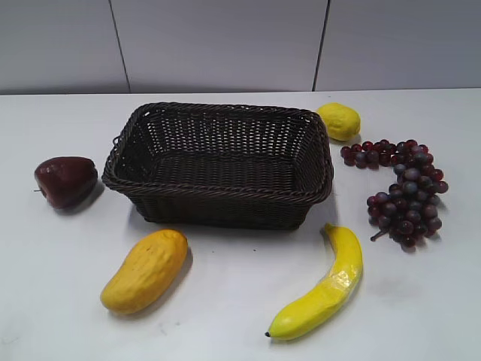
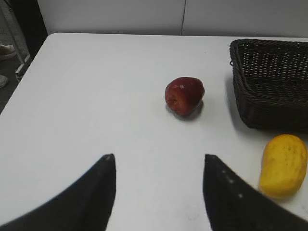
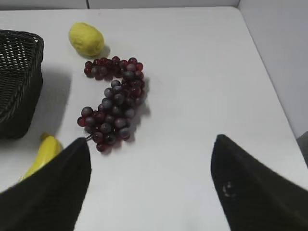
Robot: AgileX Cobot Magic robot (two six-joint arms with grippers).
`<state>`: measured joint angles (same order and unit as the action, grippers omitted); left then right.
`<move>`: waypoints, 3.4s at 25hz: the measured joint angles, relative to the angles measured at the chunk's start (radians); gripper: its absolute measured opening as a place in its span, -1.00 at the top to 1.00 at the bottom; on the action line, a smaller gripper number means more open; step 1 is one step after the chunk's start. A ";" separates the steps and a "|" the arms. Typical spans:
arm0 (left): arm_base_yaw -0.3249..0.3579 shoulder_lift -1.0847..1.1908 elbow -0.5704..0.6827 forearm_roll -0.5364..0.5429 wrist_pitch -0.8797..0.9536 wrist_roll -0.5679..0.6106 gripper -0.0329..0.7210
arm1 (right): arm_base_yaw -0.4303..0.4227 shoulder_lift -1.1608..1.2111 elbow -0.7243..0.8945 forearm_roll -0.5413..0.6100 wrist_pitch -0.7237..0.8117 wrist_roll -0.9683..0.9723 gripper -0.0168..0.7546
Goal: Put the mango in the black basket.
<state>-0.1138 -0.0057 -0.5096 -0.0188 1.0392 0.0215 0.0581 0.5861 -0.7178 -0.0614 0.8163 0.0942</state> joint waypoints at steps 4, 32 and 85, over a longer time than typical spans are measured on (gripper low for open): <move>0.000 0.000 0.000 0.000 0.000 -0.001 -0.25 | 0.000 0.238 -0.145 0.038 0.079 0.010 -0.58; 0.000 0.000 0.000 0.000 0.000 -0.002 -0.25 | 0.737 1.123 -0.616 0.188 0.147 0.554 -0.57; 0.000 0.000 0.000 0.000 0.000 -0.001 -0.25 | 0.945 1.774 -1.139 0.129 0.234 1.224 -0.59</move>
<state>-0.1138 -0.0057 -0.5096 -0.0188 1.0392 0.0210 1.0032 2.3602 -1.8563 0.0679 1.0505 1.3185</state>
